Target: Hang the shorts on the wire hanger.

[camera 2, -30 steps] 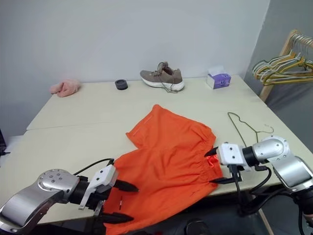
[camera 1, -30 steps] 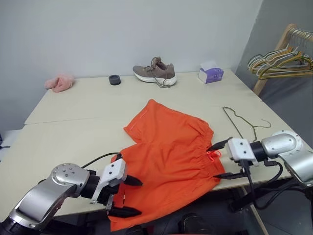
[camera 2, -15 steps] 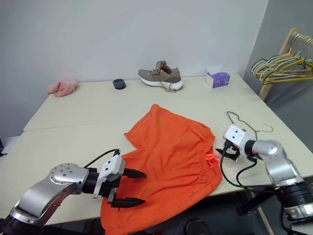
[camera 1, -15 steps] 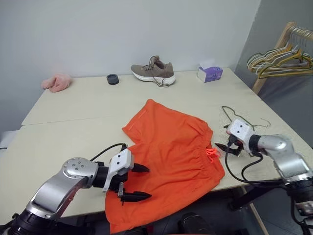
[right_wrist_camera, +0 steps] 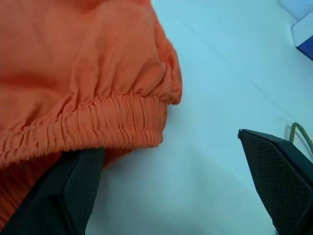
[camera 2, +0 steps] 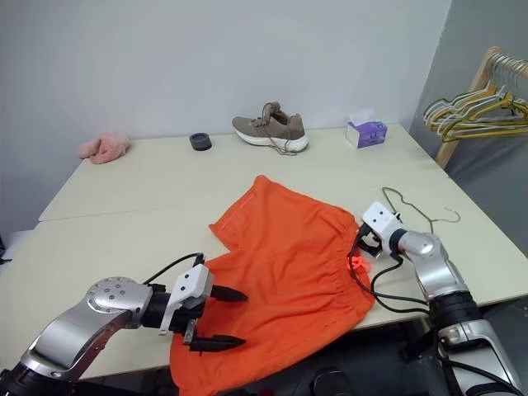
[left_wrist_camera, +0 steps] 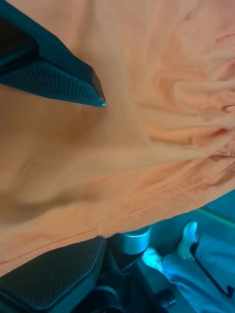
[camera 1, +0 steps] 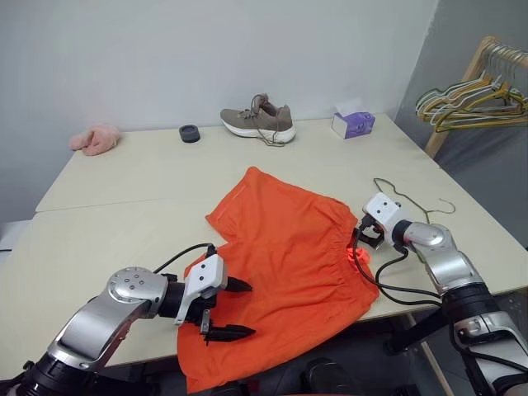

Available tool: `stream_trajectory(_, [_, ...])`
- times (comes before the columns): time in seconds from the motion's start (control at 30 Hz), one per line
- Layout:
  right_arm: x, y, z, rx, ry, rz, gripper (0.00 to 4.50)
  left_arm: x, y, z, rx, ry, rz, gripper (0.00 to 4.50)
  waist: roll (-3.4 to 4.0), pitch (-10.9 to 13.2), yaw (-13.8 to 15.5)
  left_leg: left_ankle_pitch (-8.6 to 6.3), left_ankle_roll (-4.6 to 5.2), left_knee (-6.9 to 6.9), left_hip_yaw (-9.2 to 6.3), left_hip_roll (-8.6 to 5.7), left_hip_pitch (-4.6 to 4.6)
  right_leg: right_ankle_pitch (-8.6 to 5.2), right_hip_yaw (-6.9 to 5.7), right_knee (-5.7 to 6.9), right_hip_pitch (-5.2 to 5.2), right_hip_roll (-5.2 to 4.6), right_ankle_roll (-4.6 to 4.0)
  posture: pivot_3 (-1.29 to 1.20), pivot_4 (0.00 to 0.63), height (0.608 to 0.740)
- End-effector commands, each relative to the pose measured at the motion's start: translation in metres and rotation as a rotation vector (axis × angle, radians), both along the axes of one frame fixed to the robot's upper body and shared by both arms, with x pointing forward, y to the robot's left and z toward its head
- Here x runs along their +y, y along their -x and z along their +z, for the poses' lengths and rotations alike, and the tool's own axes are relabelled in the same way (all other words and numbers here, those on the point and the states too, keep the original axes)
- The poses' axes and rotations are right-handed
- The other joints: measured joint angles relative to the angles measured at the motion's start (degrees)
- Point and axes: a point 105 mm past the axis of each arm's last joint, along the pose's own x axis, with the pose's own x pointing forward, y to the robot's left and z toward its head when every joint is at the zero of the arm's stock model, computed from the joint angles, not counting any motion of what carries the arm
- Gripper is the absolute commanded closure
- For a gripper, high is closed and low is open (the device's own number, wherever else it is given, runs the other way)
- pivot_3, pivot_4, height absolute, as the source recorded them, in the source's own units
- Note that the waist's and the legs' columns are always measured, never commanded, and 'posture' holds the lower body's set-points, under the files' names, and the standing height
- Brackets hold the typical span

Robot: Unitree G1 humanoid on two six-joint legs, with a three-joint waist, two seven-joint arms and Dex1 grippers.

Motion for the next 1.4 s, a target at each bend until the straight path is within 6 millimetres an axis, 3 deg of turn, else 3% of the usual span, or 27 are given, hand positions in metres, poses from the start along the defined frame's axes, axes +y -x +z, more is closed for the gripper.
stream_trajectory(0.03, [-0.001, -0.008, 0.030, -0.092, -0.056, 0.012, 0.00, -0.004, -0.002, 0.008, -0.042, 0.010, -0.012, 0.03, 0.00, 0.00, -0.10, 0.00, 0.00, 0.00, 0.00, 0.00, 0.01, 0.00, 0.00, 0.00, 0.00, 0.00, 0.00, -0.17, 0.018, 0.740])
stream_trajectory(0.2, [-0.003, -0.019, 0.027, -0.133, 0.003, -0.026, 0.00, -0.005, -0.004, 0.009, -0.048, 0.009, -0.016, 0.03, 0.00, 0.00, -0.46, 0.00, 0.00, 0.01, 0.00, 0.00, 0.04, 0.00, 0.01, 0.02, 0.02, 0.01, 0.00, -0.17, 0.018, 0.740])
stream_trajectory(0.33, [0.009, -0.024, 0.014, -0.126, 0.054, -0.003, 0.00, -0.005, -0.004, 0.010, -0.052, 0.005, -0.024, 0.03, 0.00, 0.00, -0.62, 0.00, 0.00, 0.00, 0.01, 0.01, 0.03, 0.00, 0.03, 0.01, 0.00, 0.01, 0.00, -0.18, 0.018, 0.740])
stream_trajectory(0.5, [0.013, -0.033, 0.017, -0.201, 0.060, -0.043, 0.00, -0.005, -0.006, 0.010, -0.057, 0.003, -0.026, 0.03, 0.03, 0.02, -0.65, 0.00, 0.00, -0.01, 0.01, 0.01, 0.01, 0.00, 0.04, 0.01, -0.02, 0.03, -0.01, -0.17, 0.015, 0.740])
stream_trajectory(0.73, [0.002, -0.038, 0.051, -0.492, 0.124, -0.131, 0.00, -0.007, -0.007, 0.008, -0.061, 0.011, -0.020, 0.03, 0.03, 0.02, -0.65, 0.00, 0.00, 0.00, 0.00, 0.00, 0.01, 0.01, 0.03, 0.01, -0.01, 0.03, -0.01, -0.17, 0.014, 0.740])
stream_trajectory(0.83, [0.006, -0.031, 0.066, -0.617, 0.228, -0.049, 0.00, -0.006, -0.007, 0.005, -0.059, 0.009, -0.018, 0.03, 0.06, 0.04, -0.54, 0.00, 0.00, 0.00, 0.00, -0.02, -0.02, 0.01, 0.04, 0.00, -0.02, 0.02, 0.00, -0.18, 0.016, 0.740])
stream_trajectory(0.9, [0.014, -0.025, 0.064, -0.635, 0.311, 0.056, 0.00, -0.005, -0.008, 0.004, -0.062, 0.008, -0.017, 0.03, 0.07, 0.04, -0.60, 0.00, 0.00, -0.01, 0.01, -0.03, -0.01, 0.00, 0.05, -0.01, -0.02, 0.01, 0.00, -0.18, 0.016, 0.740])
stream_trajectory(1.03, [0.027, -0.007, 0.046, -0.608, 0.532, 0.319, 0.00, -0.005, -0.009, 0.004, -0.071, 0.009, -0.017, 0.03, 0.07, 0.04, -0.72, 0.00, 0.00, -0.01, 0.01, 0.00, 0.03, 0.00, 0.05, 0.00, -0.01, 0.03, -0.01, -0.18, 0.016, 0.740])
stream_trajectory(1.2, [0.022, 0.005, 0.037, -0.497, 0.599, 0.443, 0.00, -0.006, -0.012, 0.005, -0.085, 0.010, -0.015, 0.03, 0.07, 0.05, -0.76, 0.00, 0.00, 0.01, 0.03, -0.01, 0.04, 0.00, 0.09, 0.01, 0.00, 0.02, -0.01, -0.19, 0.014, 0.740])
stream_trajectory(1.3, [0.005, 0.008, 0.043, -0.405, 0.562, 0.400, 0.00, -0.008, -0.015, 0.007, -0.108, 0.018, -0.005, 0.03, 0.06, 0.05, -0.67, 0.00, 0.00, 0.01, 0.02, -0.02, 0.03, 0.00, 0.08, 0.00, 0.01, 0.00, 0.00, -0.19, 0.014, 0.740])
stream_trajectory(1.4, [-0.024, 0.005, 0.053, -0.276, 0.381, 0.197, 0.00, -0.012, -0.024, 0.013, -0.143, 0.050, 0.029, 0.03, 0.04, 0.04, -0.48, 0.00, 0.00, 0.02, -0.04, -0.02, 0.04, 0.00, 0.02, 0.00, 0.06, -0.01, 0.00, -0.19, 0.014, 0.740])
